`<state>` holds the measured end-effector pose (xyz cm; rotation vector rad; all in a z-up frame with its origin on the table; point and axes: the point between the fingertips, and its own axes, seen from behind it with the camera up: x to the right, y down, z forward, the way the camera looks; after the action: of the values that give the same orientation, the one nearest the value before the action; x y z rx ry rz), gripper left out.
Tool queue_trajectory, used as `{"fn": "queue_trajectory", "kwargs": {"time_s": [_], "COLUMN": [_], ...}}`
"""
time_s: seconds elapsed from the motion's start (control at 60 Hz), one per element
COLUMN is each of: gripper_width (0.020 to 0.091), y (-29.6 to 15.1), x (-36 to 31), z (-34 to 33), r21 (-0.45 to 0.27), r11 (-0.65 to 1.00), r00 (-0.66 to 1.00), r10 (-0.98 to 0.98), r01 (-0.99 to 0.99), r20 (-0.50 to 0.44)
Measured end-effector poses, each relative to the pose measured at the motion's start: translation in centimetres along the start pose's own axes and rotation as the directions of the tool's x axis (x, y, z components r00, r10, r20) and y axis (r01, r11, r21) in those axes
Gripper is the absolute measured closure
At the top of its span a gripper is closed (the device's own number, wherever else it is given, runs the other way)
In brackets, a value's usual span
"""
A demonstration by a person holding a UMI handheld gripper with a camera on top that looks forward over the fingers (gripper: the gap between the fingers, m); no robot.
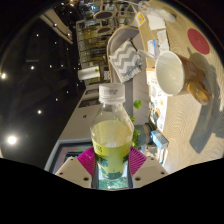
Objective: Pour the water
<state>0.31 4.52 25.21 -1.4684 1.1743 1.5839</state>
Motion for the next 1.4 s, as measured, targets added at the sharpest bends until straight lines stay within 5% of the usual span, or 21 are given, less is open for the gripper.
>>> {"fn": "queue_trajectory", "kwargs": {"time_s": [0.183,0.417,0.65,0.883,1.083,1.4], "gripper_width": [0.0705,0.0705,0.0708,0.0702,0.0702,0.0701], "y": [-3.6,-3.7,-3.5,-11.5,-20.8,-27.4], "x": [2.7,3.4,0.1,-7.5,-2.1,12.2], "z": [1.8,2.2,-0.5,-5.8,-10.7,-12.5], "r21": [-0.005,-0.049,-0.153,-0.055,-0.195,-0.399], "r11": [0.953,0.945,0.951,0.451,0.083,0.053], "r00": [0.953,0.946,0.956,0.437,0.004,-0.138], "r10": [0.302,0.323,-0.282,-0.884,-0.927,-0.890], "r01": [-0.302,-0.323,0.267,0.891,0.977,0.915], "r20": [0.037,-0.005,-0.085,-0.163,-0.375,-0.435]}}
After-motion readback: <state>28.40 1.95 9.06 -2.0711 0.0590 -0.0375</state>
